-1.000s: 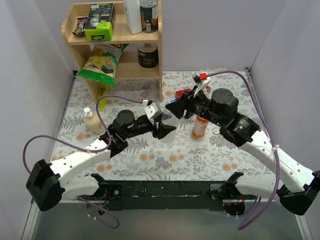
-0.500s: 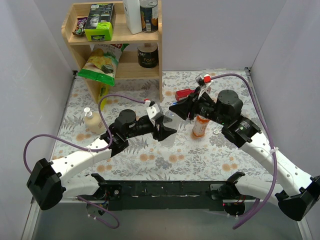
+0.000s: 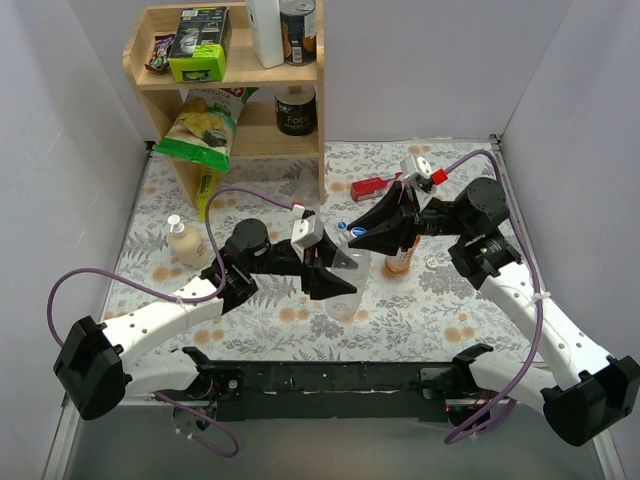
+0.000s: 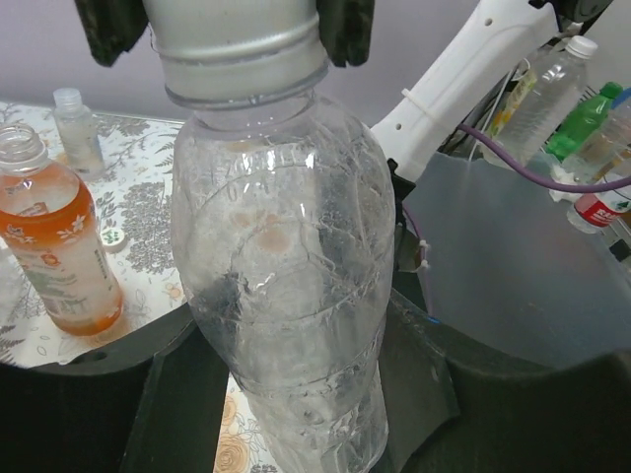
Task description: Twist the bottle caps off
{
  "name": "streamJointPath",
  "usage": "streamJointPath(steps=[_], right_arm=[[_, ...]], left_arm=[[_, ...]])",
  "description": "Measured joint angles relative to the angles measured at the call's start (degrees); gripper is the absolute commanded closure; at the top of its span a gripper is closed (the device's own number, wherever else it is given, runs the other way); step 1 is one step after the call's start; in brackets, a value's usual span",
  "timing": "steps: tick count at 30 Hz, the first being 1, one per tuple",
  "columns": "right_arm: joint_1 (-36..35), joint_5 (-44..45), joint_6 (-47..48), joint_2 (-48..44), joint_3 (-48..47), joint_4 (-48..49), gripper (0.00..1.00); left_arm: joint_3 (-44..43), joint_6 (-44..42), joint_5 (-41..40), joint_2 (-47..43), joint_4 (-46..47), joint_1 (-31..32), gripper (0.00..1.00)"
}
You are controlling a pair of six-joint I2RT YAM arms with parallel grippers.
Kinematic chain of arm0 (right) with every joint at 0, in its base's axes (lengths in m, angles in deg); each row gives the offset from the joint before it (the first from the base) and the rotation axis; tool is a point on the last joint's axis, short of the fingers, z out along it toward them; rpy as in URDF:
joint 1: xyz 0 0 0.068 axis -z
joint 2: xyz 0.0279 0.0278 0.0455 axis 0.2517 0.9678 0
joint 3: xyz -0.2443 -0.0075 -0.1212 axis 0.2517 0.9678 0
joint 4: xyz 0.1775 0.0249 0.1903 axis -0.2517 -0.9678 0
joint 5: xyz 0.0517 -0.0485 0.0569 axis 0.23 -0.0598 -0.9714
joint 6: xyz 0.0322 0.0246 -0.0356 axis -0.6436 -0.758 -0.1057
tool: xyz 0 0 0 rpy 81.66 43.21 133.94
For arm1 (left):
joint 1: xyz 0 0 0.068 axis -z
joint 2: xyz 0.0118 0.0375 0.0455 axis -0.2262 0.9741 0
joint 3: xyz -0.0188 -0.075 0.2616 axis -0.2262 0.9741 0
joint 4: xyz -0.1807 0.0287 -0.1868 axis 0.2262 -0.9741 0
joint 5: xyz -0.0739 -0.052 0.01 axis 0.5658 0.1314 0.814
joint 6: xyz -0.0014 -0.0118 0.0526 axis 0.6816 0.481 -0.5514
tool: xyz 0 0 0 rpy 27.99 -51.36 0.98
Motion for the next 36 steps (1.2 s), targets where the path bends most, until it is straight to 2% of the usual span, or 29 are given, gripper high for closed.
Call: streamJointPath(steps=[2,3,4,5,7,12,15,19,22,28,36], right_arm=[[0.2,-1.7,-0.1,0.2,0.0,0.9,0.76],[0.4,-2.1,-0.1,0.2,0.0,1.0,0.61],[0.6,-2.2,-0.1,0.3,-0.1,0.6,0.34],[0.8,-2.2,0.1,0.3,-0.1,0.2,0.28],[1.2,-2.3,1.4,0.3,-0.2,-1.7,0.22],[1.5,2.0,3.8,-0.6,-0.2,-6.8,0.20],[1.5,8.4,3.9,-2.9,0.0,-9.4,0.20],[1.6,21.1,2.3,-6.4,-0.4,-13.6,0.30],[1.0,28.6,0.0,-6.3,-0.9,-15.6,0.34],[-5.5,39.9,-2.9,-2.5,-1.9,-19.1,0.35],[-10.3,48.5,-3.0,0.1,-4.4,-21.0,0.35]], left_arm=[[0.0,0.4,1.0,0.0,0.2,0.0,0.64],[0.0,0.3,0.9,0.0,0.0,0.0,0.63],[0.0,0.1,0.3,0.0,-0.2,0.0,0.62],[0.0,-0.3,-0.5,-0.1,-0.7,0.0,0.62],[0.0,-0.7,-4.0,-0.3,-1.5,0.2,0.62],[0.0,-2.2,-13.7,-1.7,-3.0,0.2,0.61],[-0.3,-2.6,-19.2,-1.6,-4.1,0.5,0.61],[-1.6,-2.5,-26.5,-0.7,-7.0,0.5,0.61],[-3.0,-1.9,-30.5,0.7,-8.7,0.5,0.61],[-4.2,-1.6,-35.1,2.5,-12.1,0.6,0.61],[-4.8,-1.5,-37.0,2.8,-13.9,0.8,0.62]])
